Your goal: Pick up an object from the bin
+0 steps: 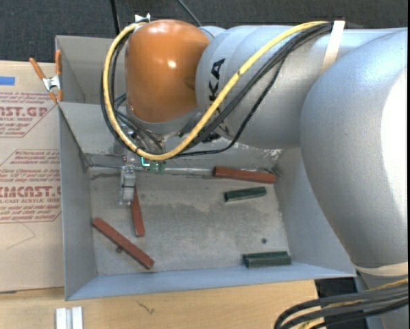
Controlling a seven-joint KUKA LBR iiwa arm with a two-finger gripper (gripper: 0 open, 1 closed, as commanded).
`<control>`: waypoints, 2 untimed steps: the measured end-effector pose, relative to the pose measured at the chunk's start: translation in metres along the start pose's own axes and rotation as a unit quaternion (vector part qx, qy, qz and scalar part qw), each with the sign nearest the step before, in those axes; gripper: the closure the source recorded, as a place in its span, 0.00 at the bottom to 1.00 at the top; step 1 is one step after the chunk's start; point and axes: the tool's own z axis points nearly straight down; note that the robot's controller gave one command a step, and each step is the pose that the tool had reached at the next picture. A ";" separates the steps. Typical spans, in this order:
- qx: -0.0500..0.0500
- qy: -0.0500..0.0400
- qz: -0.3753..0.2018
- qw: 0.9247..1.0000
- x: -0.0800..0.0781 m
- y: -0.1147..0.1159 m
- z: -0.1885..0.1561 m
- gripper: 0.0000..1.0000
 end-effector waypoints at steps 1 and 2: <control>0.000 -0.002 -0.020 1.000 0.020 0.000 -0.031 0.00; -0.001 -0.007 -0.046 0.999 0.029 0.004 0.011 0.00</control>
Offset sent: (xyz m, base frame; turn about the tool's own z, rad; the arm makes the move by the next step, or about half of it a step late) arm -0.0507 0.0091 -0.1188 -0.1760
